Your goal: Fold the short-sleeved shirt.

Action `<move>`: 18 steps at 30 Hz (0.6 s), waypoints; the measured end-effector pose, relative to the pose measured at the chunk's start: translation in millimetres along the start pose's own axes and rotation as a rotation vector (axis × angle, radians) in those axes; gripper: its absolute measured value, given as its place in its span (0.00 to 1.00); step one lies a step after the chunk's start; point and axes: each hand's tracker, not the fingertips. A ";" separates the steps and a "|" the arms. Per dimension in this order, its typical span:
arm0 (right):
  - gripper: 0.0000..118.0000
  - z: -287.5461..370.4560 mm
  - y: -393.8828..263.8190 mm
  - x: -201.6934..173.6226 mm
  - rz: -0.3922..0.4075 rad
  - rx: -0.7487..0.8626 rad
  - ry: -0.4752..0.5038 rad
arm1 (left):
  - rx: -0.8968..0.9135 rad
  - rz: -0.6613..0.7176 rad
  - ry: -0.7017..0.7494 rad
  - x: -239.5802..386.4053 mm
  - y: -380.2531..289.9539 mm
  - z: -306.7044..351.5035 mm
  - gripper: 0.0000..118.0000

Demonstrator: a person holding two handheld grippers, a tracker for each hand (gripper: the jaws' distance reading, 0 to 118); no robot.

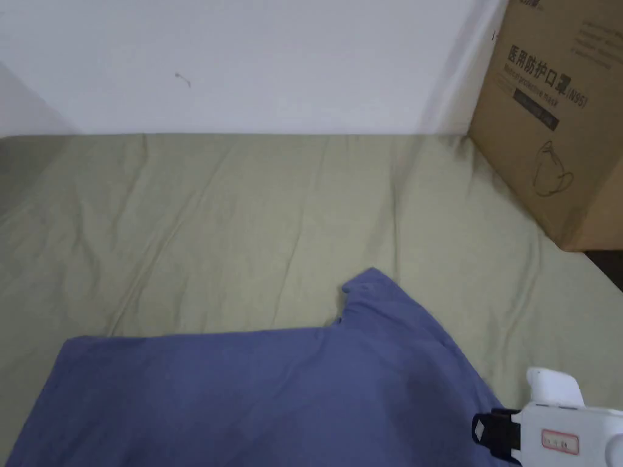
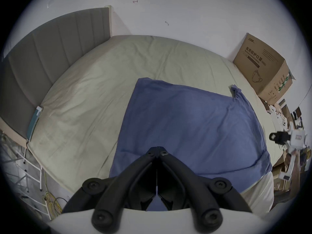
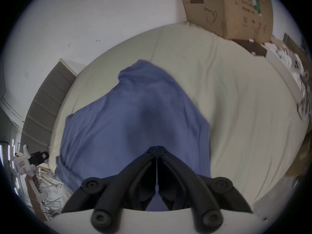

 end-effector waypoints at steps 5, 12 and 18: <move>0.43 -76.7 106.4 15.0 0.117 -0.076 -0.086 | -0.010 0.007 0.004 -4.3 22.7 -28.3 0.00; 0.68 -180.4 156.5 25.0 0.071 -0.262 -0.150 | -0.045 0.026 0.036 -7.9 34.6 -56.5 0.00; 0.20 -156.4 154.9 15.2 0.105 -0.177 -0.226 | -0.058 0.070 0.079 -17.7 56.4 -83.6 0.99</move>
